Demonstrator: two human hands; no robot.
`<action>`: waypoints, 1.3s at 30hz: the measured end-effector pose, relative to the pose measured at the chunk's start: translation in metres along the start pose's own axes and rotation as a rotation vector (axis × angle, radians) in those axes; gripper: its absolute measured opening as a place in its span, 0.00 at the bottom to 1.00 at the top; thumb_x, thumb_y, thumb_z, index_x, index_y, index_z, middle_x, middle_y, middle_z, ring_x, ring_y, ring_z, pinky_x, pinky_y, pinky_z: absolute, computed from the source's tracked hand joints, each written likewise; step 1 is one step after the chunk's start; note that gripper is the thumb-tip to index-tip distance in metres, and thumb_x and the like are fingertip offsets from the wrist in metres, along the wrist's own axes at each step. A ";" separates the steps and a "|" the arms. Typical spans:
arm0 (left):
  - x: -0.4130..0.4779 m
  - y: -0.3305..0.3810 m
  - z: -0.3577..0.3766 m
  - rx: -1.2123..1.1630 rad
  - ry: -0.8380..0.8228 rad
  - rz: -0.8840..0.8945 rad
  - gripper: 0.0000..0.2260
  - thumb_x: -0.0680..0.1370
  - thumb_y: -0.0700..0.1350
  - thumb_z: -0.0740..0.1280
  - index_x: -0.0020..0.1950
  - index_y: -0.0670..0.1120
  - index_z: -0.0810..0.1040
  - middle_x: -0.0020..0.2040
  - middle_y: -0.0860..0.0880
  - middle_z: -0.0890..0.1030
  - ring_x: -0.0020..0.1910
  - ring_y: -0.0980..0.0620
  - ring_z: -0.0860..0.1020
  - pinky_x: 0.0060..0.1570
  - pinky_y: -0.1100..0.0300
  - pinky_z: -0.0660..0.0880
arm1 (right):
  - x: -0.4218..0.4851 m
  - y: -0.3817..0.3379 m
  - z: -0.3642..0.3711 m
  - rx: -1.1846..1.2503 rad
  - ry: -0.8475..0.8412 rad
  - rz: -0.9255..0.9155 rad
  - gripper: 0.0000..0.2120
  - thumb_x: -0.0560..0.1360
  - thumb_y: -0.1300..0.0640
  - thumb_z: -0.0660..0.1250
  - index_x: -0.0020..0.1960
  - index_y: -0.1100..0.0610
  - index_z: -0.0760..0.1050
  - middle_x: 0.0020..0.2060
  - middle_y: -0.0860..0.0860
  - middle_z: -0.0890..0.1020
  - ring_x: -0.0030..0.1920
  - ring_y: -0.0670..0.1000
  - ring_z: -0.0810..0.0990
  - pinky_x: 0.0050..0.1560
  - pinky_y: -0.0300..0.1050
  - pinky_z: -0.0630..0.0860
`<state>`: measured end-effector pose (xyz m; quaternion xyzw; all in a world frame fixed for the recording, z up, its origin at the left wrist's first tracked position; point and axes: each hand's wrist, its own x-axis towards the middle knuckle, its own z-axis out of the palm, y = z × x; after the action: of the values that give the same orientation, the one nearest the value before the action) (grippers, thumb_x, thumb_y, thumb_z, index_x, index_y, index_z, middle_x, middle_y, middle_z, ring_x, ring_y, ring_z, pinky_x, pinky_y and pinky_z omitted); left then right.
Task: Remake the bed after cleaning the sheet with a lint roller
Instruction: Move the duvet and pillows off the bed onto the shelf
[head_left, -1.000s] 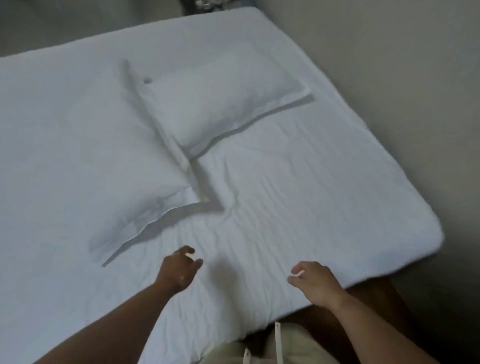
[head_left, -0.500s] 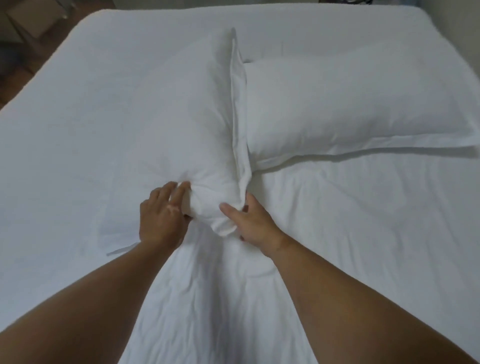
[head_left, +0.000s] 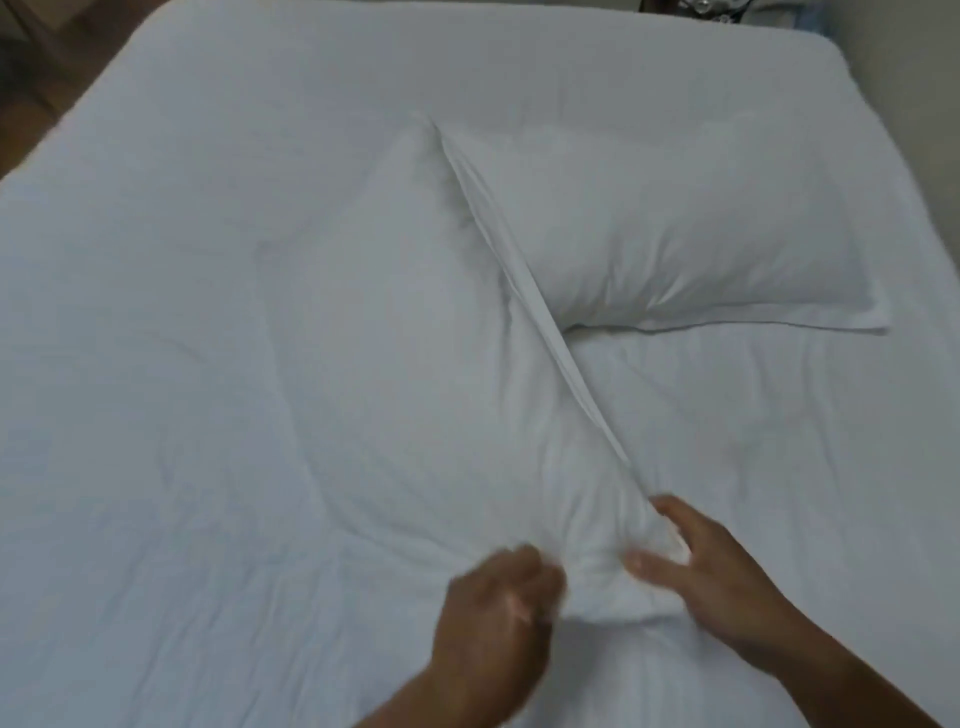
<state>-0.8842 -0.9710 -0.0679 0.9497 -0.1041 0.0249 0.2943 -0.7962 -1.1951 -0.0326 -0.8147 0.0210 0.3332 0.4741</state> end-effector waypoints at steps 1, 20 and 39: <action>-0.014 0.012 0.014 -0.045 -0.036 0.005 0.03 0.68 0.45 0.69 0.40 0.51 0.78 0.38 0.53 0.73 0.37 0.52 0.77 0.28 0.60 0.72 | -0.015 0.019 -0.006 -0.042 -0.035 0.076 0.18 0.68 0.56 0.79 0.55 0.51 0.78 0.46 0.47 0.86 0.48 0.47 0.85 0.53 0.51 0.79; -0.022 -0.160 -0.035 -0.988 0.228 -1.161 0.46 0.59 0.66 0.81 0.73 0.61 0.64 0.67 0.53 0.78 0.65 0.44 0.78 0.63 0.39 0.74 | 0.110 -0.052 0.056 -0.079 -0.006 -0.025 0.57 0.57 0.32 0.80 0.78 0.39 0.53 0.64 0.37 0.70 0.64 0.43 0.71 0.64 0.40 0.68; -0.034 0.059 -0.147 -0.991 0.033 -0.584 0.31 0.68 0.50 0.80 0.67 0.60 0.72 0.58 0.59 0.83 0.57 0.54 0.82 0.62 0.46 0.77 | -0.210 -0.092 0.026 0.242 0.607 -0.167 0.35 0.64 0.58 0.83 0.65 0.40 0.71 0.55 0.31 0.81 0.57 0.31 0.78 0.50 0.20 0.69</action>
<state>-0.9276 -0.9297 0.0822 0.6870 0.1681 -0.0944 0.7006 -0.9411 -1.1835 0.1469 -0.8135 0.1335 0.0306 0.5651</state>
